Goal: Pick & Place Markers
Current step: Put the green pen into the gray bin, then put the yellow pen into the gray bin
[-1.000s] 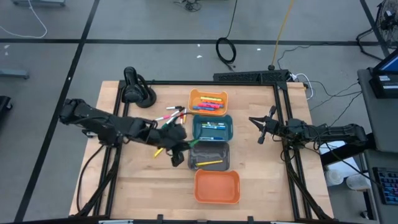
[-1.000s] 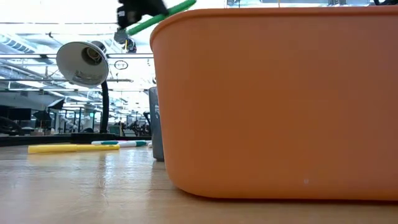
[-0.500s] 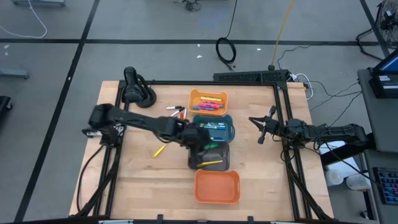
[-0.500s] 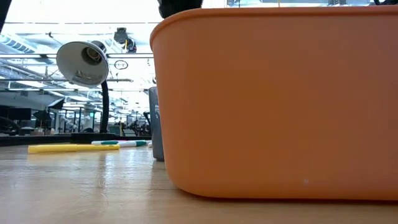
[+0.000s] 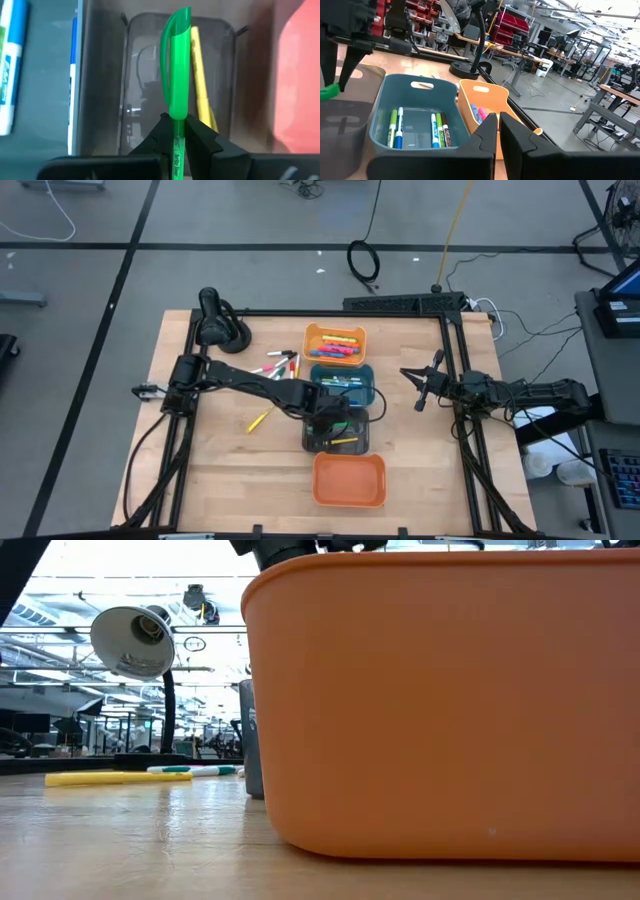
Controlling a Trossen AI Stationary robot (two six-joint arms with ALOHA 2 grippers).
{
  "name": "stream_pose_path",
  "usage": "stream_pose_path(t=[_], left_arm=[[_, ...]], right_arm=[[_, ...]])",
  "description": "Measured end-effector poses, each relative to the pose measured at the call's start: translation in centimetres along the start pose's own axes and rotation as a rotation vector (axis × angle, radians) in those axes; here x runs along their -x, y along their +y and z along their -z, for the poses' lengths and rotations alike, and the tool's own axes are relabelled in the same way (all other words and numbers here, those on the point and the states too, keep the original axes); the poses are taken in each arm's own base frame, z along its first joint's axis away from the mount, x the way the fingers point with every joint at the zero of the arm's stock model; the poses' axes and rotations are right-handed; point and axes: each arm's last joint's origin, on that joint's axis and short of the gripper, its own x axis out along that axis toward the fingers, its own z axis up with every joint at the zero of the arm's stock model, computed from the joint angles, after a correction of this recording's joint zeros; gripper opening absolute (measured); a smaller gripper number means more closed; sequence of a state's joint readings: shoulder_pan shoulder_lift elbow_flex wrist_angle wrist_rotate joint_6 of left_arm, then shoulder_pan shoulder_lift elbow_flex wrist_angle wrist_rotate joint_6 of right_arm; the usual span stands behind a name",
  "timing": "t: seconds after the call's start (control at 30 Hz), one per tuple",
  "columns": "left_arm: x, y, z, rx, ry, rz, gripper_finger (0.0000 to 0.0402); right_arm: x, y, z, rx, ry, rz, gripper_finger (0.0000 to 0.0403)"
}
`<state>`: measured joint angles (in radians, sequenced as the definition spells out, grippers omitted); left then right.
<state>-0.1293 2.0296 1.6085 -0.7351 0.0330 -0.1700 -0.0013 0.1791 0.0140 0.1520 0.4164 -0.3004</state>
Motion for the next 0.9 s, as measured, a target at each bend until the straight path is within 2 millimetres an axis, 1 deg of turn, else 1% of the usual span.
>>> stream_pose_path(t=[0.1, 0.27, 0.4, 0.5, 0.67, 0.73, 0.83, 0.9], left_arm=[[-0.3, 0.0, 0.0, 0.016, -0.001, -0.002, 0.0049], [-0.1, -0.1, 0.0, 0.043, -0.004, -0.002, 0.0101], [0.9, -0.1, 0.0, 0.051, -0.009, -0.002, 0.0131], [2.6, 0.0, 0.4, 0.056, 0.016, -0.003, 0.0147], [7.2, 0.1, 2.1, 0.156, 0.095, -0.033, 0.0159], [9.0, 0.0, 3.1, 0.202, 0.128, -0.082, 0.0160], [11.4, -0.2, 4.5, 0.244, 0.159, -0.208, 0.0161], [12.4, -0.4, 5.4, 0.284, 0.164, -0.298, 0.0161]], right_arm=[[0.0, 0.0, 0.0, 0.000, 0.000, 0.000, 0.0011], [0.0, 0.0, 0.0, 0.000, 0.000, 0.001, 0.0011], [0.0, 0.0, 0.0, 0.000, -0.001, 0.000, 0.0011], [0.0, 0.0, 0.0, 0.000, -0.001, 0.000, 0.0011], [0.0, 0.0, 0.0, 0.000, 0.000, -0.001, 0.0011], [0.0, 0.0, 0.0, 0.000, 0.000, 0.000, 0.0011], [0.0, 0.0, 0.0, 0.000, 0.000, 0.000, 0.0011], [0.0, 0.0, 0.0, 0.000, 0.000, 0.000, 0.0011]])
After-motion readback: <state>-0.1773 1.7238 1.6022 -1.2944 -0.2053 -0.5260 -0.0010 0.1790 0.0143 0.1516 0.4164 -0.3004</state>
